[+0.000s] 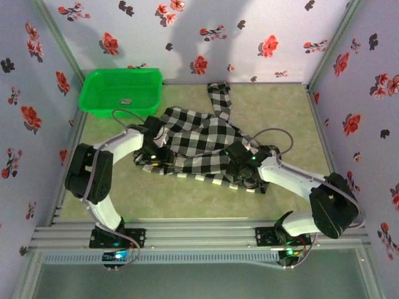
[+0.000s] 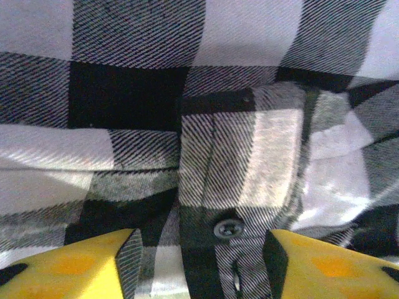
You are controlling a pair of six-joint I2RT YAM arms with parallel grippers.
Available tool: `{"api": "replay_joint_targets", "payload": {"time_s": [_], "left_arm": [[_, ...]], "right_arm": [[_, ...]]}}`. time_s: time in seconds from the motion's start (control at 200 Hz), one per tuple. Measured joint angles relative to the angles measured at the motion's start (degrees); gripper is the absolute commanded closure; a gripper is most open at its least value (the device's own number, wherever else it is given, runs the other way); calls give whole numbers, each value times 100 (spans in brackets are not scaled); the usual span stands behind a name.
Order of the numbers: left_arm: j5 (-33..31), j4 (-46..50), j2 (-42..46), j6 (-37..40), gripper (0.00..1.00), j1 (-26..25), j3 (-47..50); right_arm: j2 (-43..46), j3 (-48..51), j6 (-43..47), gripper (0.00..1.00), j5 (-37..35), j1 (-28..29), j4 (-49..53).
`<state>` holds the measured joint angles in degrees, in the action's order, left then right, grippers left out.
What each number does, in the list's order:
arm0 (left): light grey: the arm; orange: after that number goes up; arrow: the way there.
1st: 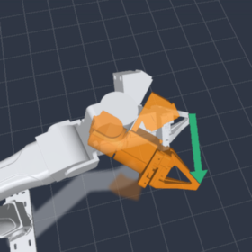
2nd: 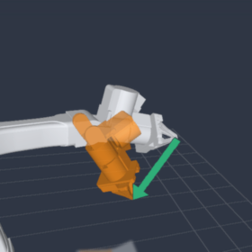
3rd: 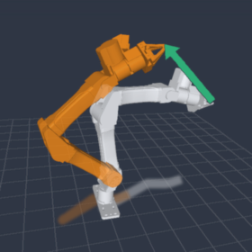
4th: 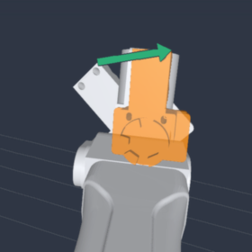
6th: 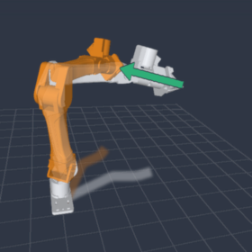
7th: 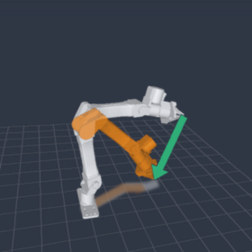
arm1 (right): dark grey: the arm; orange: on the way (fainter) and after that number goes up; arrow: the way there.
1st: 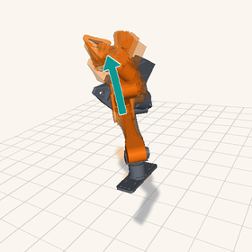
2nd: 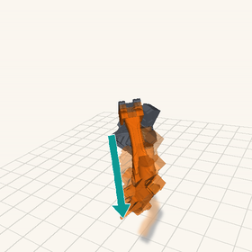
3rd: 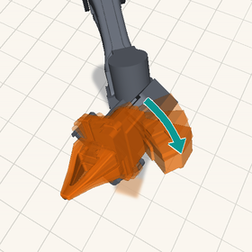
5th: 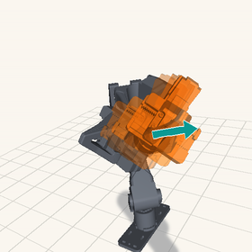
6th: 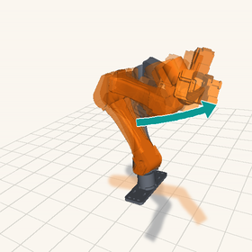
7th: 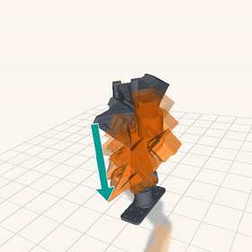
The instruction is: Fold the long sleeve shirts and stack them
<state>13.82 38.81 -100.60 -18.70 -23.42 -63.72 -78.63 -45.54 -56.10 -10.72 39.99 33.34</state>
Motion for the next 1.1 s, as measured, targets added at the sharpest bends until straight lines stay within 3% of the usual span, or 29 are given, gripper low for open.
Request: {"api": "replay_joint_targets", "payload": {"time_s": [0.155, 0.46, 0.6, 0.835, 1.105], "left_arm": [[-103, -105, -195, -31, 52, -83, -42], [-142, -280, -310, -179, 84, -225, -127], [-144, -247, -293, -164, 87, -225, -127], [-229, 247, 363, -17, 88, -225, -188], [-389, 890, 1025, 420, 88, -221, -669]], "right_arm": [[0, 2, 2, 31, -2, 0, -22], [0, 4, 2, 29, 0, -52, -55], [96, 44, 2, 24, -2, -70, -50], [492, 50, 9, 2, -74, -96, -24], [855, 50, 63, 2, -136, -339, 59]]}}
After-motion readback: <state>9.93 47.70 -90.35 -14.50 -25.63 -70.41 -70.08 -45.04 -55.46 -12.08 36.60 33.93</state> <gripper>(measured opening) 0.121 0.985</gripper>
